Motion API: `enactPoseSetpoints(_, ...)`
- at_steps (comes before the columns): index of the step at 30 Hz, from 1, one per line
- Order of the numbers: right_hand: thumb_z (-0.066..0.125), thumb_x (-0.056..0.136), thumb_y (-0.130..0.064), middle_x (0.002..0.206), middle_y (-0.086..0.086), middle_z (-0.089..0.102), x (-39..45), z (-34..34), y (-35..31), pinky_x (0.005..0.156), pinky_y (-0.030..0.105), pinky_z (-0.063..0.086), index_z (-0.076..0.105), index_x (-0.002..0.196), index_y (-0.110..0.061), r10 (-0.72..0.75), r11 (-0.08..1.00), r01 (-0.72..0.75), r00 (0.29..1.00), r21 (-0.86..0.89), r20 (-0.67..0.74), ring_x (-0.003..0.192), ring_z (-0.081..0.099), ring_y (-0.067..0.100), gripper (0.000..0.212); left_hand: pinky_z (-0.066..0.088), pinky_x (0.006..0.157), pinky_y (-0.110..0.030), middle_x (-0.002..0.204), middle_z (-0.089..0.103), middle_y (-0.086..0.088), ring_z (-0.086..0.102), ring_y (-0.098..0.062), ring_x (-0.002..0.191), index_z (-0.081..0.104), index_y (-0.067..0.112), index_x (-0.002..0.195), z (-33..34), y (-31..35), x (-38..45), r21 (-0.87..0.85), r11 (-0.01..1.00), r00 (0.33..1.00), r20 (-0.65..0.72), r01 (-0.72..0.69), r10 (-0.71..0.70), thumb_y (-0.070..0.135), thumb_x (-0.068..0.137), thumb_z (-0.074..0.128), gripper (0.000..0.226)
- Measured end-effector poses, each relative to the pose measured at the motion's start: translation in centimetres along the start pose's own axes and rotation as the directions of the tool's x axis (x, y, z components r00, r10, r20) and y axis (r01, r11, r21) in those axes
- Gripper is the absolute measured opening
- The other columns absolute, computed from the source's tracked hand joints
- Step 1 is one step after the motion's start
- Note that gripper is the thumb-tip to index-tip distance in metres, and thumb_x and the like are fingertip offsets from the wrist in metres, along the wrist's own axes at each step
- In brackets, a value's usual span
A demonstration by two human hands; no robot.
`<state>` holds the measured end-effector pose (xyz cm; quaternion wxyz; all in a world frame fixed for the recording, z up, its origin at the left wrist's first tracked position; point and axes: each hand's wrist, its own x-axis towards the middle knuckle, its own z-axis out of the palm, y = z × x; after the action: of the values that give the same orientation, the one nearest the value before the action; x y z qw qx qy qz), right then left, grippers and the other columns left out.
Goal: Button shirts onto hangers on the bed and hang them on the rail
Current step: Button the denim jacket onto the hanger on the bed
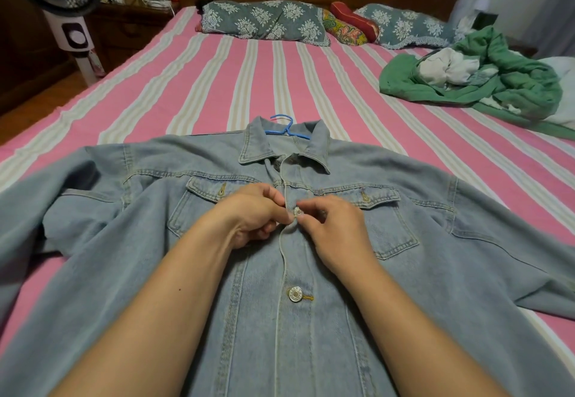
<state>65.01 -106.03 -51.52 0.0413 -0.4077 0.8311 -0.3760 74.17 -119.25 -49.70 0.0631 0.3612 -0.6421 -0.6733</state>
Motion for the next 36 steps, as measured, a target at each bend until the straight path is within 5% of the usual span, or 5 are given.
enactPoseSetpoints(8, 0.056, 0.096, -0.023, 0.095, 0.008, 0.072, 0.0, 1.2, 1.2, 0.078, 0.041, 0.049, 0.075, 0.095, -0.015, -0.015, 0.978, 0.021, 0.999, -0.209, 0.031, 0.092, 0.064, 0.031, 0.020, 0.041, 0.043, -0.022, 0.060, 0.060, 0.002, 0.045, -0.008, 0.038, 0.049, 0.016, 0.088, 0.0, -0.4, 0.3, 0.338, 0.918, 0.975, -0.001, -0.208, 0.221, -0.009, 0.083, 0.072, 0.034)
enactPoseSetpoints(21, 0.059, 0.087, -0.034, 0.087, 0.015, 0.069, 0.3, 1.1, -0.3, 0.067, 0.039, 0.041, 0.065, 0.081, -0.011, 0.001, 0.934, 0.021, 0.998, -0.357, 0.064, 0.089, 0.062, 0.039, 0.024, 0.045, 0.045, -0.030, 0.068, 0.061, -0.003, 0.049, -0.011, 0.042, 0.049, 0.016, 0.083, -0.2, -0.9, 0.9, 0.415, 0.846, 0.941, 0.106, -0.336, 0.322, -0.007, 0.080, 0.071, 0.032)
enactPoseSetpoints(27, 0.080, 0.072, -0.004, 0.076, 0.016, 0.059, -1.1, 2.0, -1.5, 0.054, 0.030, 0.020, 0.057, 0.085, -0.004, -0.154, 0.832, 0.127, 0.988, -0.539, -0.005, 0.057, 0.059, 0.037, 0.027, 0.045, 0.064, -0.040, 0.076, 0.060, -0.003, 0.056, -0.029, 0.073, 0.044, 0.020, 0.078, 0.6, -0.4, 1.1, 0.585, 0.781, 0.918, -0.147, -0.219, 0.368, 0.006, 0.078, 0.060, 0.021)
enactPoseSetpoints(33, 0.056, 0.096, -0.020, 0.107, 0.016, 0.067, 3.3, -2.1, -2.7, 0.070, 0.035, 0.042, 0.064, 0.105, -0.010, -0.014, 0.779, 0.204, 0.951, -0.593, 0.309, 0.098, 0.064, 0.037, 0.015, 0.048, 0.076, -0.040, 0.099, 0.069, -0.006, 0.063, -0.033, 0.098, 0.058, 0.025, 0.100, -2.1, 0.8, 1.0, 0.673, 0.720, 0.788, -0.346, -0.169, 0.509, 0.021, 0.091, 0.058, 0.010)
enactPoseSetpoints(36, 0.061, 0.094, -0.019, 0.117, 0.010, 0.065, 10.9, -3.9, -3.2, 0.083, 0.038, 0.050, 0.068, 0.116, -0.018, -0.087, 0.854, 0.164, 0.981, -0.494, 0.175, 0.104, 0.062, 0.034, 0.023, 0.050, 0.090, -0.042, 0.114, 0.066, -0.001, 0.061, -0.028, 0.108, 0.063, 0.030, 0.120, -4.7, 4.3, 4.1, 0.776, 0.590, 0.782, -0.220, -0.222, 0.583, 0.016, 0.089, 0.063, 0.034)
